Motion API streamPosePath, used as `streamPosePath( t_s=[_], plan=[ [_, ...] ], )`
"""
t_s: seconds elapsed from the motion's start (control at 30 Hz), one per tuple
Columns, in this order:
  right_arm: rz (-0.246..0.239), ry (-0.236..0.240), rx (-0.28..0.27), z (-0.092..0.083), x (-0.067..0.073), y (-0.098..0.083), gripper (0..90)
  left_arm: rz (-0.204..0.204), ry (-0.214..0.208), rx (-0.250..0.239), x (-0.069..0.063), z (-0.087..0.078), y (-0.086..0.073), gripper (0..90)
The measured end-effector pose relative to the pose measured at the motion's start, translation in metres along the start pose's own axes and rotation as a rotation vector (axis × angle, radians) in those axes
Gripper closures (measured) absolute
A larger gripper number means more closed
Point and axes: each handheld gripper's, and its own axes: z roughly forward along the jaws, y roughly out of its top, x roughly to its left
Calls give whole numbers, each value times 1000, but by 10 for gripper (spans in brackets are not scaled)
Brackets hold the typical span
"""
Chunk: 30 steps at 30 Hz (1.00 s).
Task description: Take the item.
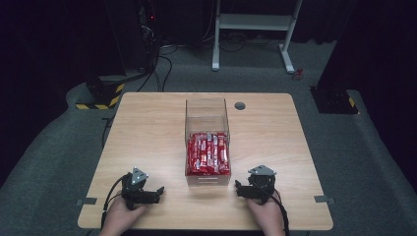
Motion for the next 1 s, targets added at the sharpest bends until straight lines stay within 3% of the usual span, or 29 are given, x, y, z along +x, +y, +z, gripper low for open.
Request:
streamPosePath(
  t_s=[1.0],
  plan=[
    [-4,-1,0,-1,0,0,86,4,4,3,0,-1,-1,6]
  ],
)
